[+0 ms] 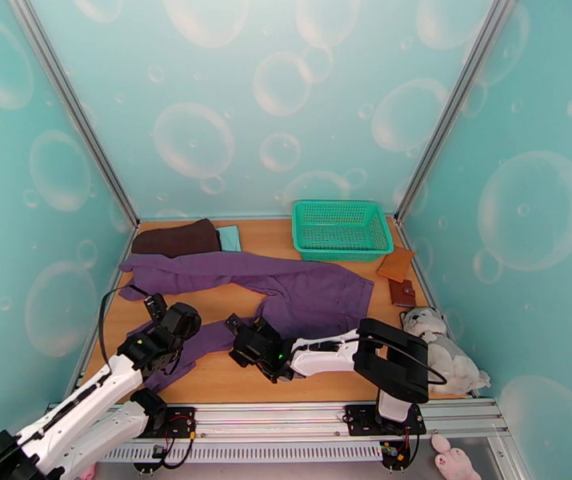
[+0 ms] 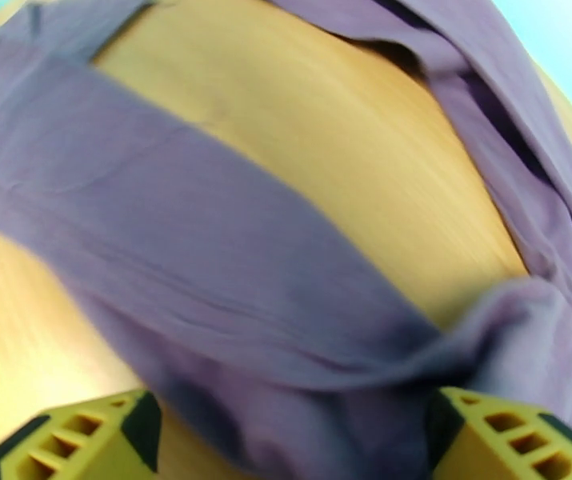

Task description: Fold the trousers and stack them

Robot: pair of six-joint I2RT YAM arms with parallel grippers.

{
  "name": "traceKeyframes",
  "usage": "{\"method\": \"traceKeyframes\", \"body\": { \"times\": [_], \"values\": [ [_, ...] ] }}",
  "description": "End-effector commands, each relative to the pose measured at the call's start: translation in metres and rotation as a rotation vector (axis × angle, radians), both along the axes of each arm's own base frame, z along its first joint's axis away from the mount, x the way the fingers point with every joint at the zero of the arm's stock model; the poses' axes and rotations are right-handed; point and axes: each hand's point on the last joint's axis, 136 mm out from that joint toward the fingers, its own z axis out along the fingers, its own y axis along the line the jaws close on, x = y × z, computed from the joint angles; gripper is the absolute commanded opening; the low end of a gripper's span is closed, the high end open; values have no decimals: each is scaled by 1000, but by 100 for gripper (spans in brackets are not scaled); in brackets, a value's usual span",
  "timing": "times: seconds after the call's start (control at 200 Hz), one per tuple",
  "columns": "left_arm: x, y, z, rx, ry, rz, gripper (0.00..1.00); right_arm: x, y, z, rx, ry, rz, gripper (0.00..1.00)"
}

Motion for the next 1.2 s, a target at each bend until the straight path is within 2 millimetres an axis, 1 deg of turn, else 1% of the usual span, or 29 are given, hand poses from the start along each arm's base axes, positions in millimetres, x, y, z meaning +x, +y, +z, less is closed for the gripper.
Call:
{"method": "traceKeyframes", "body": {
  "times": [0.0,0.085,0.175,0.295,0.395,0.475,0.555,0.6,0.63,0.72,0.79,0.855,0.925,1.01,1.085,1.15,1.2],
  "values": [
    [3,19,35,29,-67,64,74,15,14,3,-55,-82,20,91],
    [4,19,43,29,-77,54,74,19,18,-4,-78,-88,19,91],
    [4,18,41,21,-82,44,74,23,22,-8,-93,-98,16,89],
    [5,16,38,14,-82,40,74,26,24,-11,-100,-95,12,68],
    [5,16,37,14,-85,42,74,29,24,-8,-86,-89,6,50],
    [6,15,36,12,-89,36,74,29,25,-2,-66,-94,10,33],
    [7,14,34,15,-86,29,74,29,27,6,-46,-99,15,19],
    [7,13,32,17,-83,26,74,29,28,11,-36,-100,15,9],
    [8,13,31,17,-81,23,74,30,28,15,-29,-102,15,0],
    [9,11,28,19,-74,16,74,34,26,27,-7,-116,-5,0],
    [10,10,26,19,-70,10,74,38,21,40,24,-125,-30,0],
    [11,7,25,19,-68,-6,74,41,15,55,71,-125,-52,0],
    [16,-3,23,9,-68,-65,74,45,5,74,135,-109,-83,0],
    [23,-23,20,-6,-63,-180,74,57,-16,91,190,-64,-156,0],
    [28,-43,19,-12,-64,-280,75,68,-39,106,223,-43,-226,0],
    [31,-54,19,-5,-63,-319,75,76,-63,115,249,-26,-292,0],
    [33,-64,20,-3,-73,-362,76,83,-85,118,267,11,-353,0]
  ]
}}
